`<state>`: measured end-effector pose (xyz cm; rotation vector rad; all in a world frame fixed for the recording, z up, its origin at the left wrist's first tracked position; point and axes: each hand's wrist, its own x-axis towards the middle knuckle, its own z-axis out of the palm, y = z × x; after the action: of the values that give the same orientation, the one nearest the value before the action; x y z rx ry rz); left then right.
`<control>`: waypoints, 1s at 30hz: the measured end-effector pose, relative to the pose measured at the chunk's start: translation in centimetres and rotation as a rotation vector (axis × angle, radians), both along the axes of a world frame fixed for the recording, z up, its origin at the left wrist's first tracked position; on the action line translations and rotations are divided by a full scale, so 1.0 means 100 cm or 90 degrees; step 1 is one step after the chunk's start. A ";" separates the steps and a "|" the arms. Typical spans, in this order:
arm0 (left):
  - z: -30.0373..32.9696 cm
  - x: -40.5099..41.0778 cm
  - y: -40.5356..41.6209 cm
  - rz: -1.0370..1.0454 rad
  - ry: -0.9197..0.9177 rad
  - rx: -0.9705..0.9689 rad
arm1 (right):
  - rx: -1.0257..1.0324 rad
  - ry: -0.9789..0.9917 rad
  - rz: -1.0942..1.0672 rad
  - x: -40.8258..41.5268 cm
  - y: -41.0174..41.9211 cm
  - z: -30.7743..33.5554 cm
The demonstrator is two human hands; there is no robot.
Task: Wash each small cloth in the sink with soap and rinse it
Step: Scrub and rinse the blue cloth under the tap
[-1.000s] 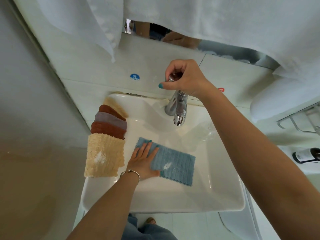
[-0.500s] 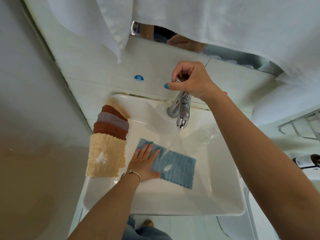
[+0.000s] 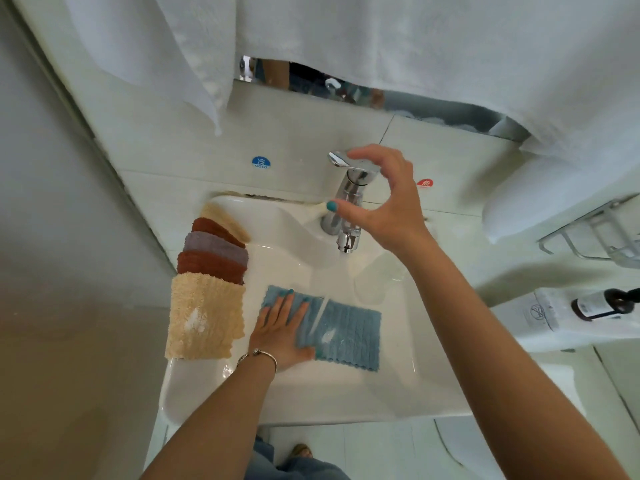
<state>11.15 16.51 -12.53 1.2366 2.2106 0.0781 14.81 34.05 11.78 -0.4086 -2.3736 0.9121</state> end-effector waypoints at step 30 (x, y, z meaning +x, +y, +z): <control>0.007 -0.002 -0.021 -0.035 0.006 -0.070 | 0.130 -0.868 0.019 0.143 -0.027 -0.218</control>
<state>10.98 14.39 -11.80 1.2387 2.1570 -0.0700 29.16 31.30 -10.03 -1.1853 -3.6107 0.3531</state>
